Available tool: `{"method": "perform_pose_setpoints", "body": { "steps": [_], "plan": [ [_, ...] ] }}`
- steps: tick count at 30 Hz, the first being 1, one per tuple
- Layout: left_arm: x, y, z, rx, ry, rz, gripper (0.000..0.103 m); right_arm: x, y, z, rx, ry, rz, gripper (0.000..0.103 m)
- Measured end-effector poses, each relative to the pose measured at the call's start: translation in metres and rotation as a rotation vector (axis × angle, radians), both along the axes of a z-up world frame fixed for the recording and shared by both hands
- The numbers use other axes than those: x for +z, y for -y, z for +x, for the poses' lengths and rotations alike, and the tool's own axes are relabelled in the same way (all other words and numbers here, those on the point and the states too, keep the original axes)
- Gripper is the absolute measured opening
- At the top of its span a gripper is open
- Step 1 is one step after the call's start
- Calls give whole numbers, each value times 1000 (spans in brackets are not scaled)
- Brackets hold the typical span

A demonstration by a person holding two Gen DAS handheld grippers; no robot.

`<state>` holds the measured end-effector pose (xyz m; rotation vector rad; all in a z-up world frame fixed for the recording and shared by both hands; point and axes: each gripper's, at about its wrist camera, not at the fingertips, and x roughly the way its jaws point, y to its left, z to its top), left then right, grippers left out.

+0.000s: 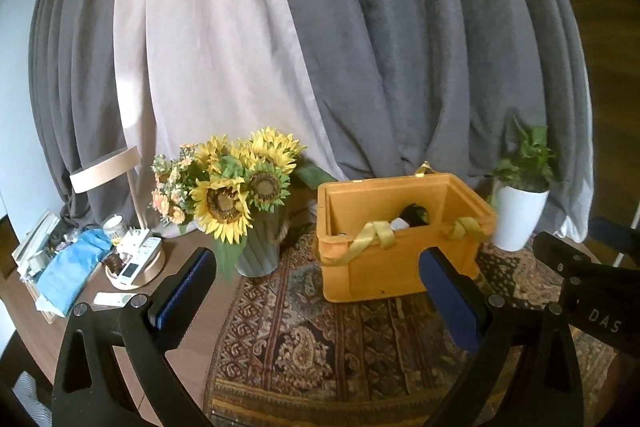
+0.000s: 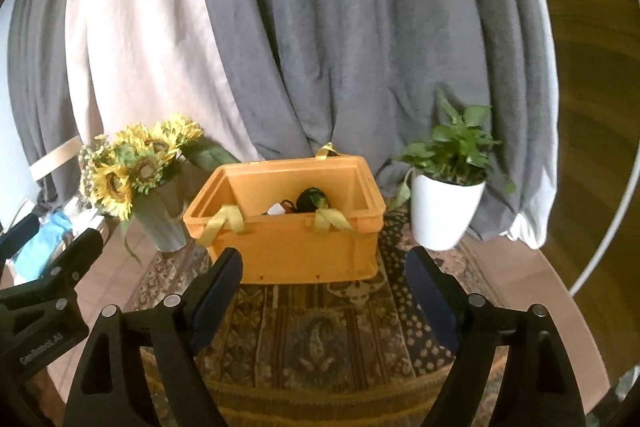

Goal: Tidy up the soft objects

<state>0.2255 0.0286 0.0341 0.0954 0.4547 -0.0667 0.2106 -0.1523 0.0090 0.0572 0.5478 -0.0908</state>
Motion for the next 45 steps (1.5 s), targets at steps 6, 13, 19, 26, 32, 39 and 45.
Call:
{"method": "perform_pose_setpoints", "body": {
  "steps": [6,13,19,26,32,39,45],
  "plan": [
    [5,0,-35,-18,18,-24,103,7,2,-36,-9,24,11,86],
    [8,5,-79,-5,36,-49,103,16,8,-79,4,46,-10,86],
    [11,8,-124,14,41,-46,103,18,13,-122,7,55,-10,86],
    [16,11,-171,2,51,-50,103,23,17,-174,0,76,-11,91],
    [18,11,-203,-6,64,-49,103,25,20,-206,4,82,-5,91],
    [18,13,-226,-19,67,-50,103,27,19,-233,6,88,-13,91],
    [21,16,-239,-31,74,-47,103,27,21,-249,-1,88,-5,91]
  ]
}}
